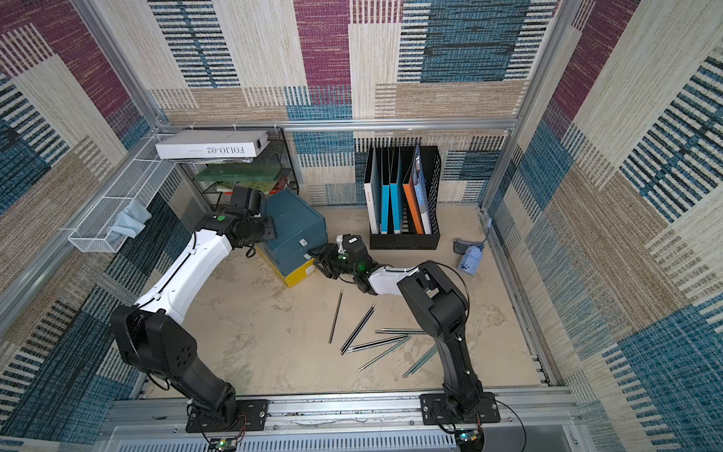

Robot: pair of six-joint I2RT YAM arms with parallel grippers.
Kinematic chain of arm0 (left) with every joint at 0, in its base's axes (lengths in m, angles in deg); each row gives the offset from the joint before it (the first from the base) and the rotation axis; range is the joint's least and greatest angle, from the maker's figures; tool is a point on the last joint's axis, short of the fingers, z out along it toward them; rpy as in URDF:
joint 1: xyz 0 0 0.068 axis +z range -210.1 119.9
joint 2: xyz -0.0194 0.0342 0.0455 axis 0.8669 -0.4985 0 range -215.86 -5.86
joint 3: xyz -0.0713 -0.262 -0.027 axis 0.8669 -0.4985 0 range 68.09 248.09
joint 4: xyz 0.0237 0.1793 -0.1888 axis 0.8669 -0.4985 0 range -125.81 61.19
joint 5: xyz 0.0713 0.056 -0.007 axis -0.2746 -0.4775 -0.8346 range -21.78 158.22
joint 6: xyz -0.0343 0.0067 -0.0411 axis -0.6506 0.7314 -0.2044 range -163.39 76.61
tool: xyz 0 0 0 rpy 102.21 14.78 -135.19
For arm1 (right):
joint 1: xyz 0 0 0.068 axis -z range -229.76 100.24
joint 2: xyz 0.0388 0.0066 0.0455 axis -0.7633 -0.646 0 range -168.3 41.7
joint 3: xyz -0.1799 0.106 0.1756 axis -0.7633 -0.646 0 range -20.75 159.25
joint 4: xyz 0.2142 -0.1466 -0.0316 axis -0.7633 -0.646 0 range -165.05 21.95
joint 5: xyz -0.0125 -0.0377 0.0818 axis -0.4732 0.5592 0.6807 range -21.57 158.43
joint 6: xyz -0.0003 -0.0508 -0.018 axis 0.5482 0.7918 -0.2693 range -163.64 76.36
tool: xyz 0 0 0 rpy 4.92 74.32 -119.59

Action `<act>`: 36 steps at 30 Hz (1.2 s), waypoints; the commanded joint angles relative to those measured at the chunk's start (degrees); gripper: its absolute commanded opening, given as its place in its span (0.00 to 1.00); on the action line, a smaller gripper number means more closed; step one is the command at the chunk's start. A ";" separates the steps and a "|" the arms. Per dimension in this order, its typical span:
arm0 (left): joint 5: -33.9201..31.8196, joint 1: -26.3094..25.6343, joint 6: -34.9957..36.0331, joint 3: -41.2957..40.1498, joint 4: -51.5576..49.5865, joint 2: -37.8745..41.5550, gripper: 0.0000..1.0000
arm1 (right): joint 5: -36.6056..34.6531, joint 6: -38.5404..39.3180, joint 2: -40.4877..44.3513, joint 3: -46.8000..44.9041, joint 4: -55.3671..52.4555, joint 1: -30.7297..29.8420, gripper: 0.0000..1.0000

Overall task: Please place the pencils in the drawer according to their color
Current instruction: Open the drawer in the storage box.

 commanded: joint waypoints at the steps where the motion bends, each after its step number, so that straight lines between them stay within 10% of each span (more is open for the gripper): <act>1: 5.58 -0.23 1.94 -1.31 -12.18 -1.17 0.57 | 0.70 -1.01 -1.05 1.22 1.97 -0.18 0.50; 22: 5.73 -0.29 1.61 -2.03 -11.96 -1.26 0.56 | 1.63 -1.72 -2.63 2.10 2.08 -0.43 0.00; 36: 5.75 -0.32 1.70 -2.29 -11.91 -0.83 0.56 | 1.17 0.05 5.44 -7.74 3.05 -0.46 0.00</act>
